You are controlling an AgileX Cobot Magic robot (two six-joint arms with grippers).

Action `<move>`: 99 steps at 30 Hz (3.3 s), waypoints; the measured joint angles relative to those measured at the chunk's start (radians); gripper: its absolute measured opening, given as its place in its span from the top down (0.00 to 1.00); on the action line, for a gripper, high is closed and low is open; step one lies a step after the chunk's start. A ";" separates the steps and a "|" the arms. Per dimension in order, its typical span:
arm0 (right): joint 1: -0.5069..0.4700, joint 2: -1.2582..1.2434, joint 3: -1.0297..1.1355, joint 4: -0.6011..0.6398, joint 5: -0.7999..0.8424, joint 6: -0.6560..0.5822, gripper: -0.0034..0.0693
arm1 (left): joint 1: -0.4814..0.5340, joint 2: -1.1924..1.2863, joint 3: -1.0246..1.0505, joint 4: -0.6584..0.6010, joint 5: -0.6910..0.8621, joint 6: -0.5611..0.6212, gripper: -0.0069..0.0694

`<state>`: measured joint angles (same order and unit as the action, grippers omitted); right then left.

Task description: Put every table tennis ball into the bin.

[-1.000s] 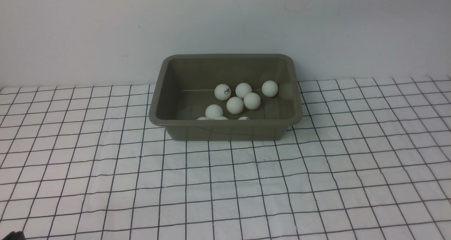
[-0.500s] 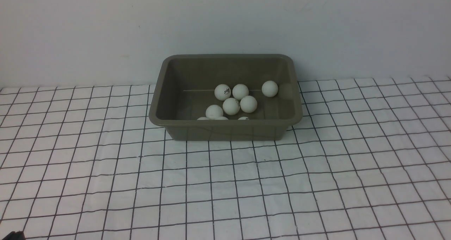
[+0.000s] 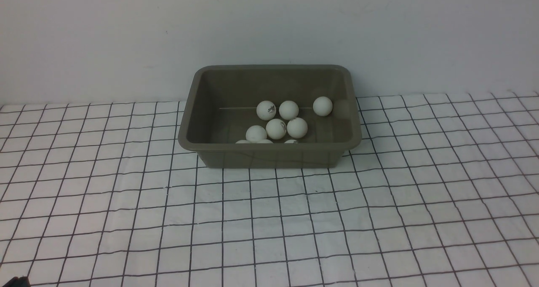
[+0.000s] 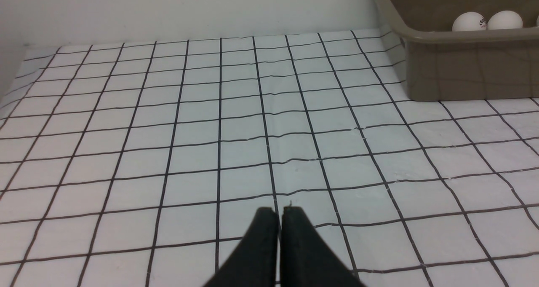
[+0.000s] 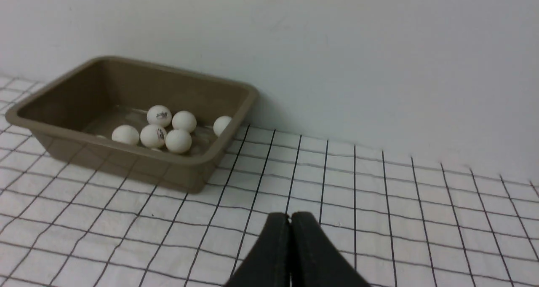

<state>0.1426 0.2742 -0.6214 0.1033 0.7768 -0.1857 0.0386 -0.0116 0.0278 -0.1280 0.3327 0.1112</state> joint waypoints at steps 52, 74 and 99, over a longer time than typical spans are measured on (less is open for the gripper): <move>-0.143 -0.287 0.650 0.096 -0.562 0.025 0.98 | 0.000 0.000 0.000 0.000 0.000 0.000 0.91; -0.147 -0.287 0.650 0.107 -0.516 0.015 0.98 | 0.000 0.000 0.000 0.000 0.000 0.000 0.91; -0.147 -0.287 0.650 0.107 -0.490 0.015 0.98 | 0.000 0.000 0.000 0.000 0.000 0.000 0.91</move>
<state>-0.0042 -0.0126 0.0283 0.2107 0.2872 -0.1710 0.0386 -0.0116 0.0278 -0.1280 0.3327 0.1112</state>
